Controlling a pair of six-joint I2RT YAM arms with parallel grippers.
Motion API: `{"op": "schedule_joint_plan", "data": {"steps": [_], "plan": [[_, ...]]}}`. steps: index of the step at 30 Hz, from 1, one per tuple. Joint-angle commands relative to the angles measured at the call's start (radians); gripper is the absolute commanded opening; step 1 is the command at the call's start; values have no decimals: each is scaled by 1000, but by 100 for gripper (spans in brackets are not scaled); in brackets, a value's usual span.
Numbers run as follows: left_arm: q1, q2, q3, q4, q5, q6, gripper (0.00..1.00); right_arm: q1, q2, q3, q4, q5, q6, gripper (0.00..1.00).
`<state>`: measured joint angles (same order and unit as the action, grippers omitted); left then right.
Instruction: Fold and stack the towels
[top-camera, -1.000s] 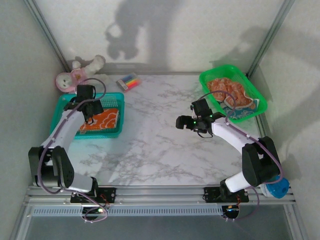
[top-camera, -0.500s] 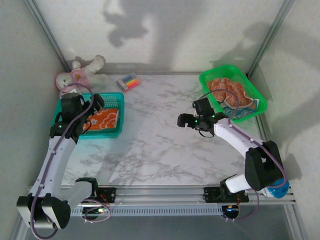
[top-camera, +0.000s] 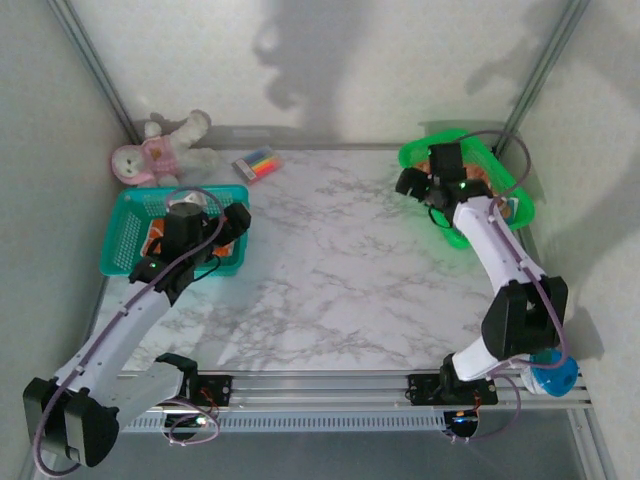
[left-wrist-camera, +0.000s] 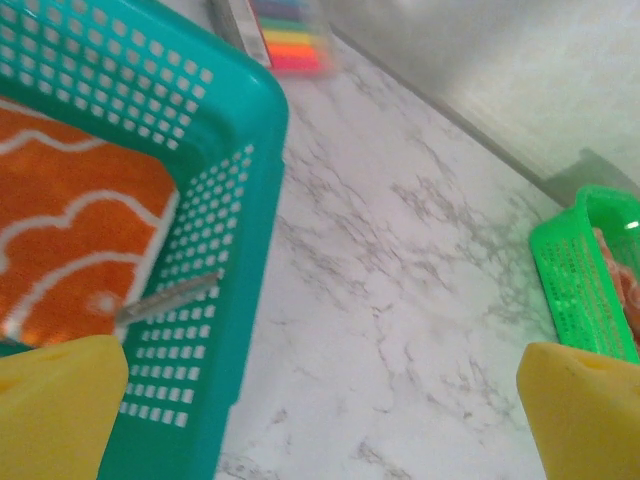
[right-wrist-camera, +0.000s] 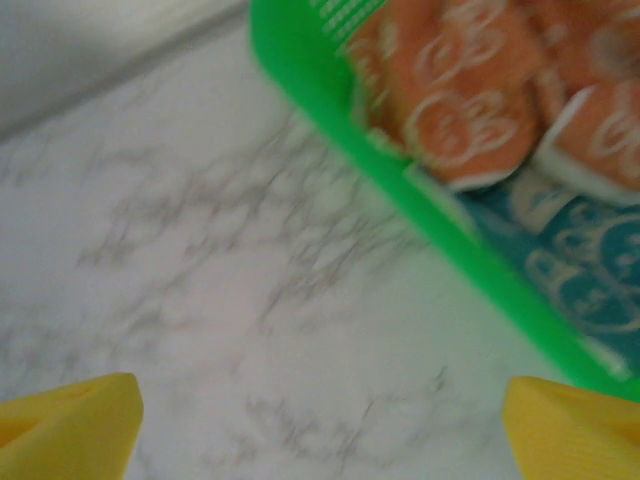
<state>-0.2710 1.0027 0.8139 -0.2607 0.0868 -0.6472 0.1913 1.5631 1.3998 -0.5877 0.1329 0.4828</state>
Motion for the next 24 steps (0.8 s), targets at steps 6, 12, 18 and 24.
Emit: {"op": "schedule_joint_plan", "data": {"steps": [6,12,18,24], "plan": [[-158,97,119,-29,-71,27,100,-164,277,265,-72,30,5,60],[-207,136,157,-30,-70,19,100,-211,528,506,-153,36,53,59],[-237,144,188,-79,-112,11,100,-240,711,675,-195,38,71,58],[-246,125,188,-108,-144,-8,99,-256,823,769,-234,-25,57,46]]}}
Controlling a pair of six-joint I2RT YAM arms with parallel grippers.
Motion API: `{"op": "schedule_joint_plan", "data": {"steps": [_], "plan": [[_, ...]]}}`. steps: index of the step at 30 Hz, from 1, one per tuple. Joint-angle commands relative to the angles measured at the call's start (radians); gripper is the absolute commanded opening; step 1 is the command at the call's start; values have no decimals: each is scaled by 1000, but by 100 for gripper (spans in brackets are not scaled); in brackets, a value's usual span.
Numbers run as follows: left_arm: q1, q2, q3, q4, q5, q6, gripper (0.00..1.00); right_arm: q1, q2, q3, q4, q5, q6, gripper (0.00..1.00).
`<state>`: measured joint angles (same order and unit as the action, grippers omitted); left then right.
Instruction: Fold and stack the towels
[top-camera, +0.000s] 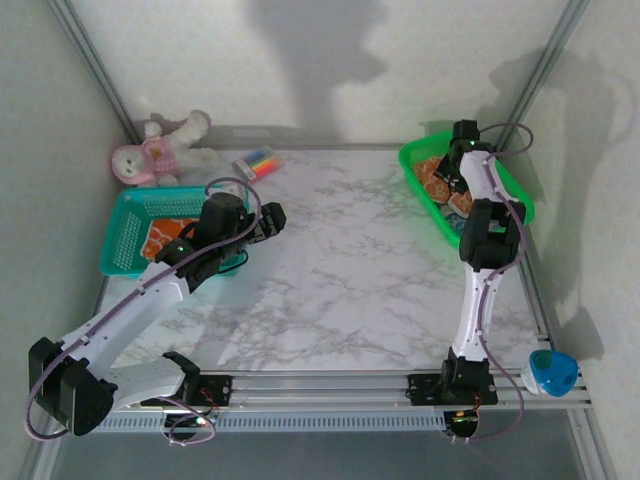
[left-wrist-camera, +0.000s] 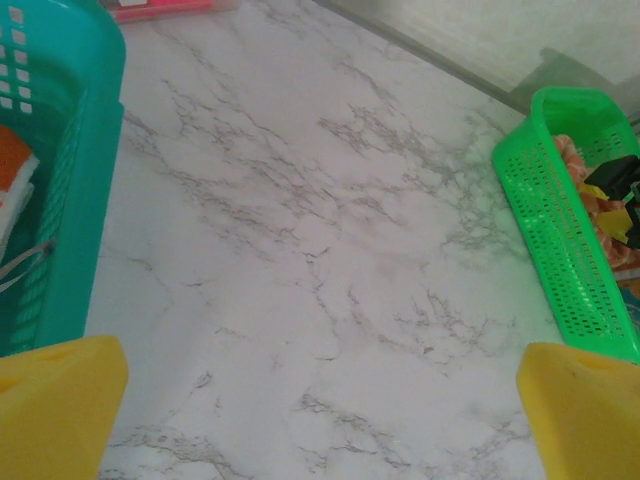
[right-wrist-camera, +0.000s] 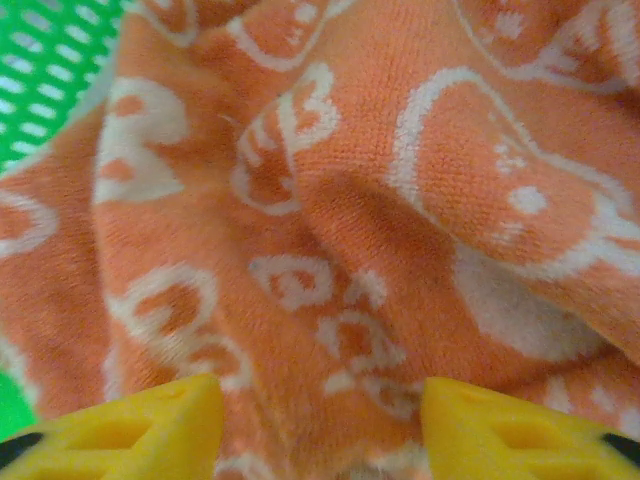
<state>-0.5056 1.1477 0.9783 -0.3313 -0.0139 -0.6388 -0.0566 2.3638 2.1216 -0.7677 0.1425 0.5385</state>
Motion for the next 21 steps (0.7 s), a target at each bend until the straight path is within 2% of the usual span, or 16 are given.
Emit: {"op": "schedule_joint_plan", "data": {"steps": [1,4,5,6,15,17,21], "plan": [[-11,-26,20,-38,-48,-18,100,-7,22,46,-52,-41,0,38],[-11,-32,19,-43,-57,-17,100,-7,-15,13,-33,-49,-7,10],[-12,-32,19,-43,-56,-13,100,-8,-40,-3,-23,-45,-12,3],[-11,-32,20,-43,-58,-8,99,-8,-68,-17,-18,-37,-15,0],[-11,-4,21,-11,-26,33,100,12,-331,-11,-53,18,-69,0],[-11,7,26,0,12,53,100,23,-380,4,-66,13,-85,0],[-12,28,38,-3,14,61,100,70,-466,47,-90,13,-136,0]]}}
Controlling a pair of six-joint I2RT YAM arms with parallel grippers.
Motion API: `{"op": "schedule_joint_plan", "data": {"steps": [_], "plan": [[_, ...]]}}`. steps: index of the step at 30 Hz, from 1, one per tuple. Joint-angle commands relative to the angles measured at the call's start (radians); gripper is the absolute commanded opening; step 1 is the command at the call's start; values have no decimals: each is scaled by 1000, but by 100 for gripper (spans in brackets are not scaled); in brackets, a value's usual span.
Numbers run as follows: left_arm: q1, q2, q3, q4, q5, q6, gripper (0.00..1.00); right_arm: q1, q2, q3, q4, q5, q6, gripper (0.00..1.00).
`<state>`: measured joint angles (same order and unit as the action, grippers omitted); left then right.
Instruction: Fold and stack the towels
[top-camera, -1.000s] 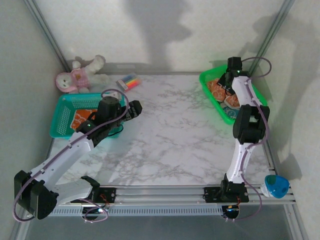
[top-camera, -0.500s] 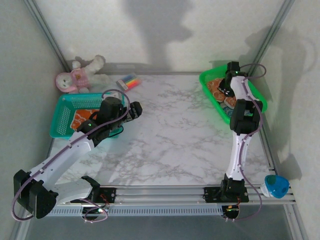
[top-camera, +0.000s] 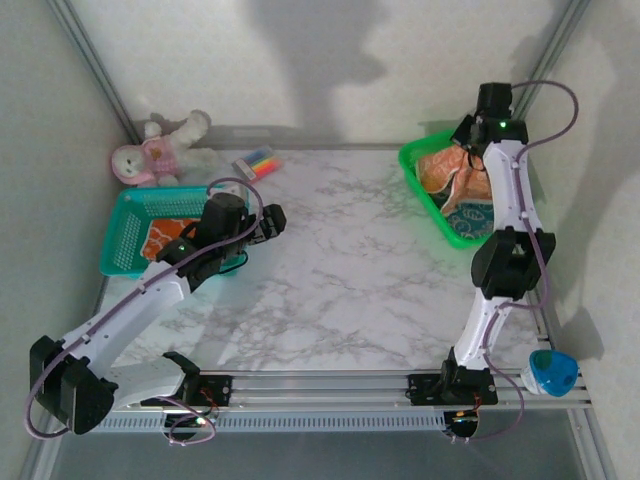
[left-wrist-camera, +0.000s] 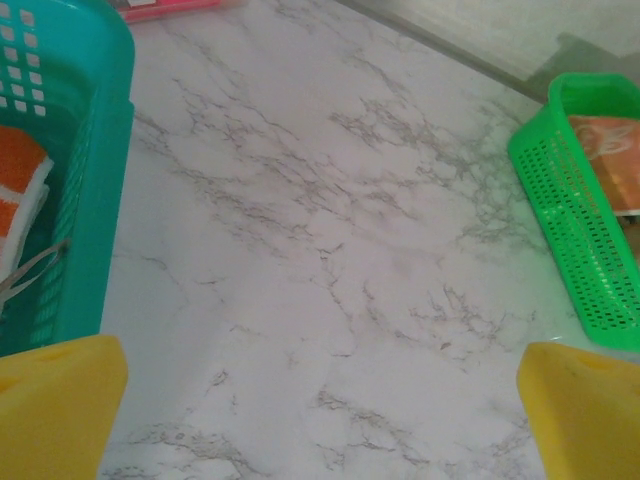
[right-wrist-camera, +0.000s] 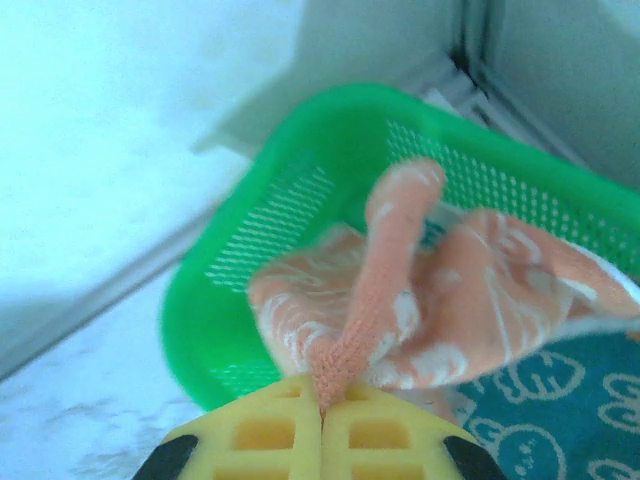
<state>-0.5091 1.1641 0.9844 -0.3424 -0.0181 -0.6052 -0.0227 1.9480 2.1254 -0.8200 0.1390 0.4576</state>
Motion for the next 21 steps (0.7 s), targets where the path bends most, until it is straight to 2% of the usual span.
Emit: {"op": "schedule_joint_plan", "data": {"steps": [1,6,13,18,21], "plan": [[-8,11,31,11,17,28,99,57,-72,55,-45,19,-70,0],[-8,-1,30,14,13,37,99,162,-186,99,-50,12,-112,0],[-7,-25,17,5,-4,35,100,325,-299,142,-24,-74,-137,0],[-8,-44,12,-20,-33,32,100,449,-348,22,-39,-90,-154,0],[-6,-58,-7,-36,-62,17,100,512,-393,-150,-11,-83,-137,0]]}}
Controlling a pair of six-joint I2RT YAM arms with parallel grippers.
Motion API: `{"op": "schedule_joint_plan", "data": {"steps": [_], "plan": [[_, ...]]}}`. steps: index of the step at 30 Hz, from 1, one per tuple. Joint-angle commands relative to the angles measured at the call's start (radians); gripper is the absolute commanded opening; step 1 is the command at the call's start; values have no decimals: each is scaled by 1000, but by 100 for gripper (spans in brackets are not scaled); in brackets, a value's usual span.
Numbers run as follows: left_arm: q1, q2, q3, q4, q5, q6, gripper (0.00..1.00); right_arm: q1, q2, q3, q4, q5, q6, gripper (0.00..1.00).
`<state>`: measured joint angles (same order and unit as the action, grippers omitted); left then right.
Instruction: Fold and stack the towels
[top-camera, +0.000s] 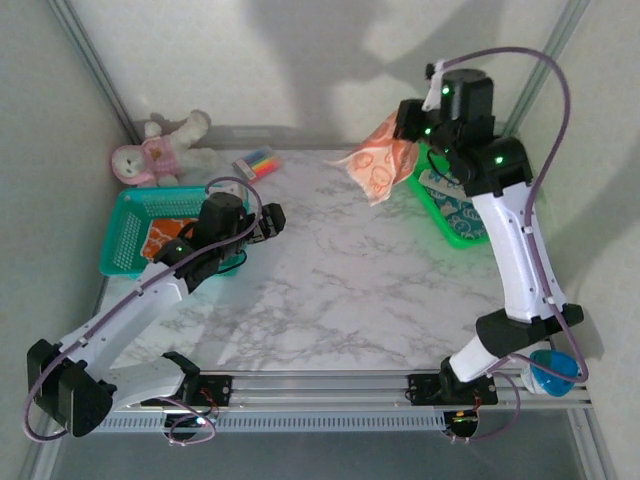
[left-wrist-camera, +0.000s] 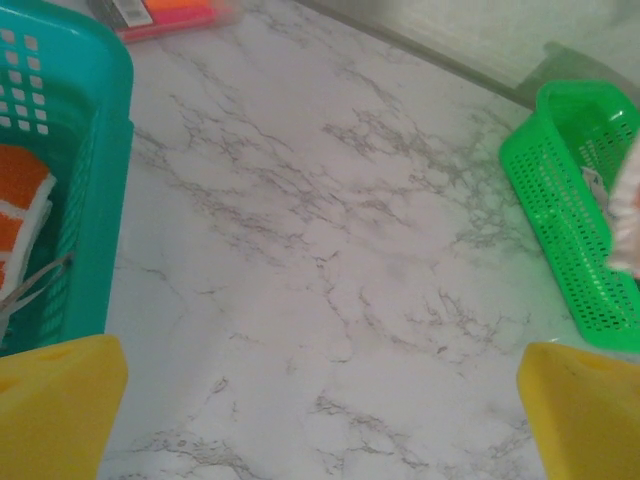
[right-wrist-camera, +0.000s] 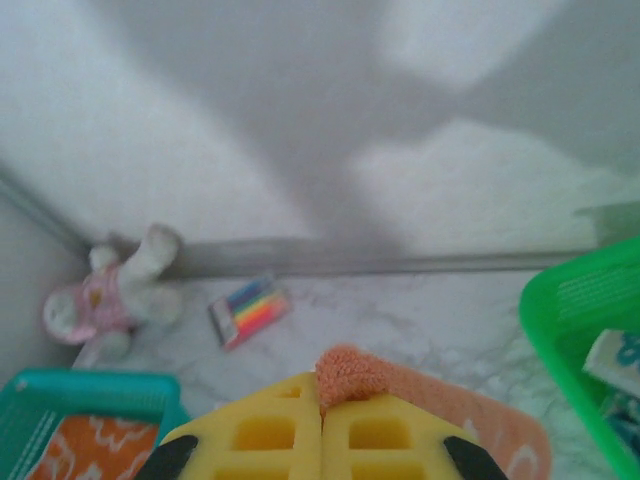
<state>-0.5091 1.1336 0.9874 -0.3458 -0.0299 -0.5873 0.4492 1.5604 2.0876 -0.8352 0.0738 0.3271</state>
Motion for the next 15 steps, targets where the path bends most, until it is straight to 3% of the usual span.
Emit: {"op": "schedule_joint_plan", "data": {"steps": [1,7,11,15], "plan": [[-4,-30,-18,-40,-59,-8,99,57,-25,-195,33,-40,13,0],[-5,-43,-85,-25,-21,-46,100,136,-84,-647,204,-112,155,0],[-6,-27,-134,4,32,-66,97,162,-79,-856,294,-150,232,0],[-16,16,-179,44,101,-90,85,194,-89,-980,307,-126,261,0]]}}
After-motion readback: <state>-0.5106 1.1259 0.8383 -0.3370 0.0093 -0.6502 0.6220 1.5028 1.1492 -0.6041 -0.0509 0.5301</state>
